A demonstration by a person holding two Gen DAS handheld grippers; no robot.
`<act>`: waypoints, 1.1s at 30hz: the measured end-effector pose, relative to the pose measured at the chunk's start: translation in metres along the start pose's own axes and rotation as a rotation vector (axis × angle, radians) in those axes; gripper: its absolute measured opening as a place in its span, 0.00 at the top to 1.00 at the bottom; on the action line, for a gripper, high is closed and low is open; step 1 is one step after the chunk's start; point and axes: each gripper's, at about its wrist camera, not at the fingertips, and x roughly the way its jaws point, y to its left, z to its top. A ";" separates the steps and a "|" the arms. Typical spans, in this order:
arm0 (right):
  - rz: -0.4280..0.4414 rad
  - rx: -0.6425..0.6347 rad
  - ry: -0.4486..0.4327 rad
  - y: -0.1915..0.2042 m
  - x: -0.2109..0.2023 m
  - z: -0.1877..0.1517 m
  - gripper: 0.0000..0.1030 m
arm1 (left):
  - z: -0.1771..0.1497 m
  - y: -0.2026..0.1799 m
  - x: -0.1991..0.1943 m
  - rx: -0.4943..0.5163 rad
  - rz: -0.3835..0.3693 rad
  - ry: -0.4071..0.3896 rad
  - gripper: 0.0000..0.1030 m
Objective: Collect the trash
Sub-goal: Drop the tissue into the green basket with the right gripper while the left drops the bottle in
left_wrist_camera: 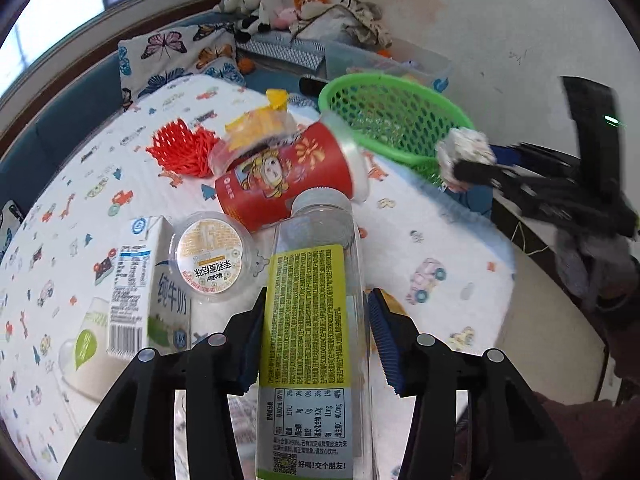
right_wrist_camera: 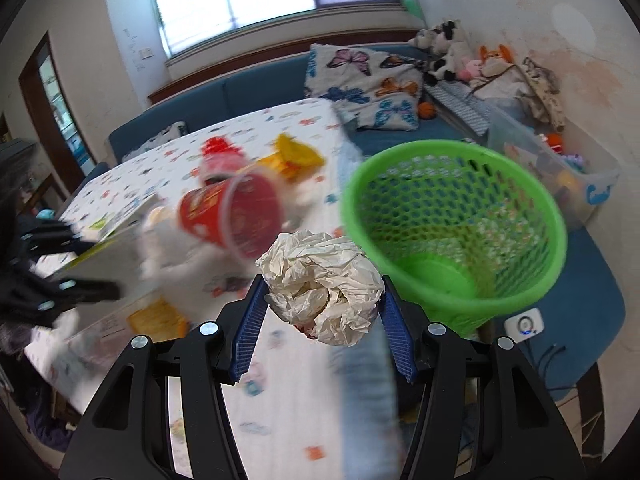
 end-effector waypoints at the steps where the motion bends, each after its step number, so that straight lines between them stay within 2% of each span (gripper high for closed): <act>1: -0.018 0.005 -0.005 -0.008 0.001 0.004 0.46 | 0.000 -0.003 -0.007 -0.001 0.004 -0.014 0.55; 7: -0.093 0.066 0.008 -0.057 0.018 0.023 0.45 | 0.014 -0.007 -0.039 -0.018 0.015 -0.099 0.55; 14: -0.155 0.123 0.048 -0.108 0.046 0.030 0.43 | 0.066 -0.015 -0.043 -0.029 -0.001 -0.174 0.55; 17: -0.146 0.151 0.052 -0.124 0.052 0.031 0.39 | 0.092 -0.023 -0.030 -0.026 -0.011 -0.181 0.55; 19: -0.152 0.160 0.049 -0.131 0.054 0.031 0.32 | 0.108 -0.027 -0.017 -0.026 -0.023 -0.173 0.55; 26: -0.142 0.188 0.014 -0.149 0.042 0.029 0.31 | 0.158 -0.048 0.035 -0.015 -0.035 -0.123 0.55; 33: -0.143 0.188 -0.071 -0.151 0.011 0.025 0.29 | 0.205 -0.075 0.095 0.011 -0.073 -0.052 0.55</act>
